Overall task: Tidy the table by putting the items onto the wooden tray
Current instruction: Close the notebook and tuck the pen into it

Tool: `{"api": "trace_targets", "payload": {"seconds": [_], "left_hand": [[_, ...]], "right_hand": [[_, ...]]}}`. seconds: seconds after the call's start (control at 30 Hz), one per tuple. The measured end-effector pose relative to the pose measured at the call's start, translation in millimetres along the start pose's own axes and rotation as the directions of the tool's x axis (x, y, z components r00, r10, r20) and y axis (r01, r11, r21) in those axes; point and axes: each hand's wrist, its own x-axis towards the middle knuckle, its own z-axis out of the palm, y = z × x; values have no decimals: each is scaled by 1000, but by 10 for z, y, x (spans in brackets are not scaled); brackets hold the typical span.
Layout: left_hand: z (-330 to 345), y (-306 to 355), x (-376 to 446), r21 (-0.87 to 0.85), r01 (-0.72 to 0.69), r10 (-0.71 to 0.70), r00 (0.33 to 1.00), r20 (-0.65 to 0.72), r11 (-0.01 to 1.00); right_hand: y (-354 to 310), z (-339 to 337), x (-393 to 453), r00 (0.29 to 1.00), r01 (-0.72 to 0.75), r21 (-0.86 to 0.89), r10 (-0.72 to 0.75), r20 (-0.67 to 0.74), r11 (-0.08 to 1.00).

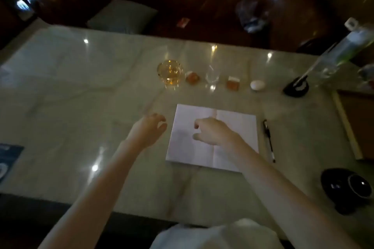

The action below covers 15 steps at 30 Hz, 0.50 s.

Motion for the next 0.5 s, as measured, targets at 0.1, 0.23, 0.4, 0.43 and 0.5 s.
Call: {"api": "trace_targets", "payload": {"seconds": [0.1, 0.23, 0.4, 0.43, 0.5], "left_hand": [[354, -172, -154, 6, 27, -27, 999, -32, 1000], [811, -347, -373, 15, 94, -94, 995, -42, 995], [1087, -523, -525, 118, 79, -81, 997, 18, 990], [1116, -545, -533, 134, 73, -74, 997, -1, 988], [1154, -564, -543, 166, 59, -53, 998, -39, 984]], "right_hand": [[34, 374, -45, 999, -21, -41, 19, -37, 999], [93, 842, -132, 982, 28, 27, -22, -186, 999], [164, 1236, -177, 953, 118, 162, -66, -297, 980], [198, 1296, -168, 949, 128, 185, -66, -307, 974], [260, 1396, -154, 949, 141, 178, -82, -303, 974]]}}
